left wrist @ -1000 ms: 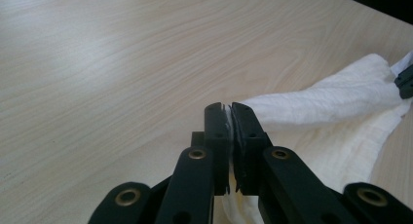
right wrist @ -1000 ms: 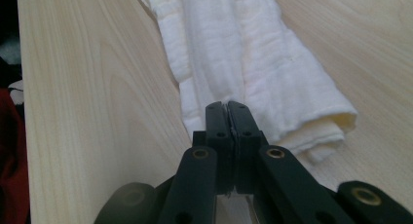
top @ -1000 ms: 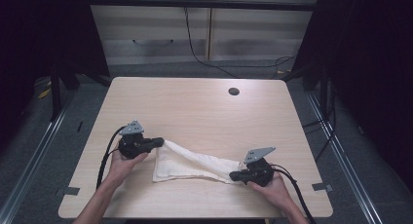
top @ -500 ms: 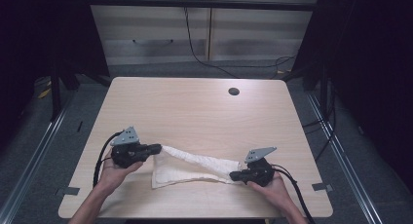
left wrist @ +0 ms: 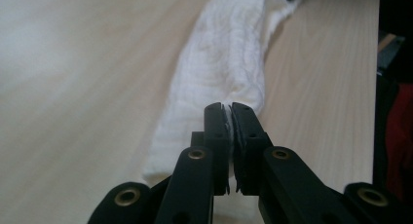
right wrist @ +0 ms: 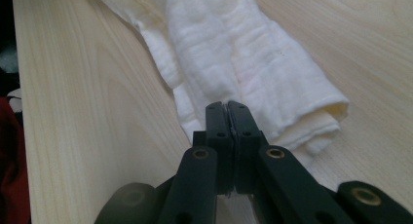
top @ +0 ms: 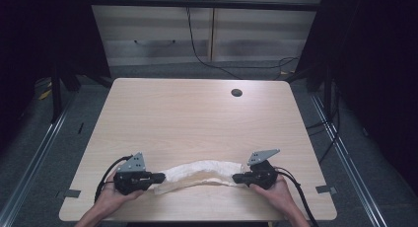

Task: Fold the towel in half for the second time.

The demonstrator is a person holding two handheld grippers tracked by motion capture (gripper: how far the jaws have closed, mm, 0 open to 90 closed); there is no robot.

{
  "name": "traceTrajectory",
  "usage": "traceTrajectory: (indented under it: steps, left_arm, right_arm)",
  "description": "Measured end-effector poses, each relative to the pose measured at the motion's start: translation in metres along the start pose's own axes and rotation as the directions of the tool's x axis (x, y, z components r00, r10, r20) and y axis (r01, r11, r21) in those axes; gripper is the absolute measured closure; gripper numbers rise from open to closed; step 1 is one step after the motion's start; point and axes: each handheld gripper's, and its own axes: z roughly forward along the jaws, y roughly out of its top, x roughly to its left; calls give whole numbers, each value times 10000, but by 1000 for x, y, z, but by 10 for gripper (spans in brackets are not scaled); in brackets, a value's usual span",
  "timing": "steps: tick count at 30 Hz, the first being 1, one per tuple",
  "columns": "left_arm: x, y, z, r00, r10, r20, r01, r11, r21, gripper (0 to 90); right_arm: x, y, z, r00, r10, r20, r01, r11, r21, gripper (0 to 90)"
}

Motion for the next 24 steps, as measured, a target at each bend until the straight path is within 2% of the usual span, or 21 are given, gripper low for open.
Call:
traceTrajectory:
  steps: [2,3,4,7,10,12,13,14,15,16,21,24]
  left_arm:
    - [-7,-5,7,9995,108,280,-113,9998,177,862]
    - [-9,-6,8,9996,200,205,-207,9991,365,861]
    - [-8,-8,10,9994,127,314,-138,9992,379,861]
    - [-7,-10,12,9997,-75,245,67,9995,323,862]
    - [-6,-10,13,10000,-1,79,-1,9995,324,863]
    - [-5,-9,14,9996,244,-121,-238,9988,426,863]
    - [-6,-8,15,9995,241,-202,-234,9991,364,863]
    - [-7,-8,16,9969,532,-577,-514,9981,327,863]
    - [-8,-7,17,9954,668,-685,-641,9971,412,864]
    - [-7,-6,19,9963,585,-630,-564,9978,348,864]
    - [8,-4,25,9992,67,-383,-64,9999,88,864]
    - [15,-1,29,9983,-128,-570,126,9999,-51,863]
  right_arm:
    - [1,0,0,9998,-43,168,43,10000,1,888]
    - [1,0,-1,9998,-44,218,44,10000,3,887]
    - [1,-1,-2,9996,-35,281,35,10000,-14,887]
    - [0,-4,-4,9991,-153,404,159,9998,-126,886]
    - [-1,-8,-10,9960,-298,842,308,9995,-104,885]
    - [-1,-11,-13,9941,-319,1035,337,9993,-153,884]
    - [0,-12,-14,9925,-313,1179,332,9993,-141,884]
    - [1,-13,-15,9904,-397,1325,420,9990,-143,884]
    - [3,-13,-16,9870,-509,1527,523,9986,-52,884]
    - [5,-14,-17,9835,-529,1732,536,9986,7,884]
    - [2,-21,-22,9854,-29,1702,74,9996,-259,883]
    - [1,-22,-22,9864,96,1638,-39,9994,-352,879]
